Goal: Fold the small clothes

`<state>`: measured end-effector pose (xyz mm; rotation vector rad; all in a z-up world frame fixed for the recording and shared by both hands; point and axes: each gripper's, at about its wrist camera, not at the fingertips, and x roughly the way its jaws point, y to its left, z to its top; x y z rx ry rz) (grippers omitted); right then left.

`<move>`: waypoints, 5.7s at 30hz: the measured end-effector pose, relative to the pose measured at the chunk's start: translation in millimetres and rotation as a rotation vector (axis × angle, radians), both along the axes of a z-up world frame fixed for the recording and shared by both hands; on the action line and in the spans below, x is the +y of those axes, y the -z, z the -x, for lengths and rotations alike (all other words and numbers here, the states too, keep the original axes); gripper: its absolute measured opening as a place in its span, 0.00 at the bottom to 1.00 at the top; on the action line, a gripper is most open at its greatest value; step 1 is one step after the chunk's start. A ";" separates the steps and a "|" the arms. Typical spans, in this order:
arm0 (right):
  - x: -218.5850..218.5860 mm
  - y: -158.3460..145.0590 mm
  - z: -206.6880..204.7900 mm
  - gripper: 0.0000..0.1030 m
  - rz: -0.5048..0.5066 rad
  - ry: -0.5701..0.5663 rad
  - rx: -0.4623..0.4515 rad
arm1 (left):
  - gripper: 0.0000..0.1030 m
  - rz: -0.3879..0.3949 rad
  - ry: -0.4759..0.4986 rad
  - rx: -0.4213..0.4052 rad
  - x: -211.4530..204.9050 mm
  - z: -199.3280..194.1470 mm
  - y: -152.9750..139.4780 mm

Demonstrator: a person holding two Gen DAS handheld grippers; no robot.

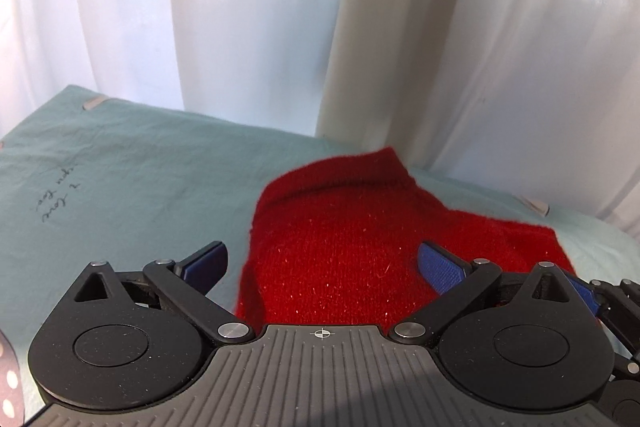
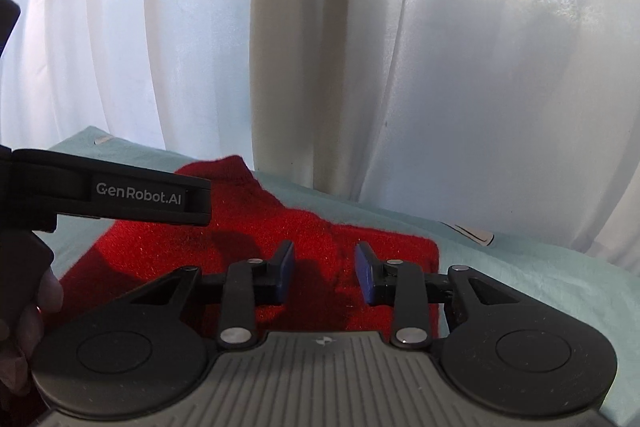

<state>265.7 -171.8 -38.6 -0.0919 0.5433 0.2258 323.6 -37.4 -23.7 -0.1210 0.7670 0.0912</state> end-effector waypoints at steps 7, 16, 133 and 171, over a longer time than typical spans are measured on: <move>-6.2 22.6 -7.5 0.33 -0.020 0.029 -0.017 | 1.00 0.143 -0.070 0.077 18.7 -12.2 13.5; -1.3 28.5 -4.9 0.42 -0.002 0.047 -0.049 | 1.00 0.216 -0.104 0.051 30.8 -7.6 16.4; 20.0 -25.5 194.7 0.96 0.076 0.201 0.466 | 1.00 -0.059 0.128 0.298 42.0 237.4 -35.8; 10.2 -25.1 192.8 0.96 0.069 0.197 0.456 | 1.00 -0.081 0.145 0.284 33.0 237.5 -31.6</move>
